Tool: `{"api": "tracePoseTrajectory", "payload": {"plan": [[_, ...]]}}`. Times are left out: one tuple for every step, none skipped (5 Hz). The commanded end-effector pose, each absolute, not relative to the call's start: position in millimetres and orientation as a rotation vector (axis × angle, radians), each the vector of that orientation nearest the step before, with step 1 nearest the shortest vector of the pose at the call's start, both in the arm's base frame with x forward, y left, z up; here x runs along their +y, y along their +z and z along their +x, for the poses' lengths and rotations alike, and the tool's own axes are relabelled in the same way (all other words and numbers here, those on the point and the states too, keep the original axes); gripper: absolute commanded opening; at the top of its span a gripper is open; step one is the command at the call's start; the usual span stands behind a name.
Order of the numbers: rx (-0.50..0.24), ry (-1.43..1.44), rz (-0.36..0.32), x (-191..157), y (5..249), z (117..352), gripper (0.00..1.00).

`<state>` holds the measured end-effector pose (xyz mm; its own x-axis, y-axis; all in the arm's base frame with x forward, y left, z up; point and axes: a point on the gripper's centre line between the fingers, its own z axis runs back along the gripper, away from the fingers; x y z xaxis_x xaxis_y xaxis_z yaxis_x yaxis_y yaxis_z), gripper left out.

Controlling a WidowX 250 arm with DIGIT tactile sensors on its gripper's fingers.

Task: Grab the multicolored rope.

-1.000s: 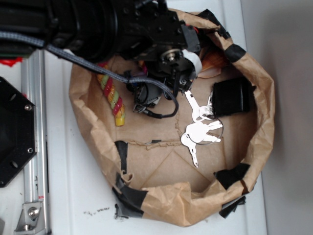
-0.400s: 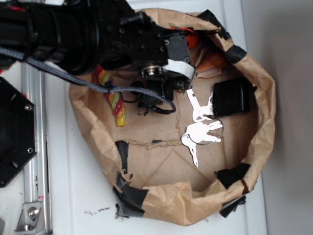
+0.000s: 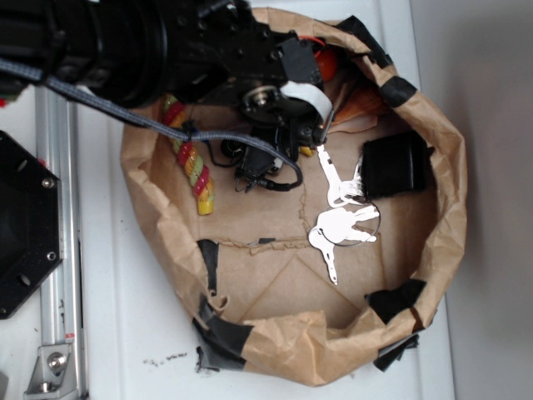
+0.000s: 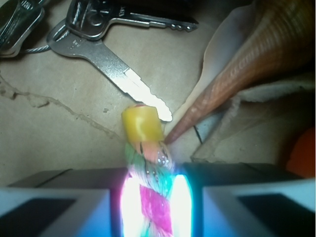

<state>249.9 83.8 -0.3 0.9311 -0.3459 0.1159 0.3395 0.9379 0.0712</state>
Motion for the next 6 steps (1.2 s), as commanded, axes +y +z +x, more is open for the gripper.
{"api": "tracePoseTrajectory", "payload": {"plan": [[-0.212, -0.199, 0.098, 82, 47, 235, 0.00], [-0.212, -0.083, 0.077, 57, 97, 237, 0.00], [-0.177, 0.016, 0.076, 42, 147, 244, 0.00], [-0.103, 0.098, 0.101, 36, 156, 255, 0.00], [-0.089, 0.107, 0.115, 33, 152, 258, 0.00], [-0.104, 0.141, 0.104, 35, 149, 257, 0.00]]}}
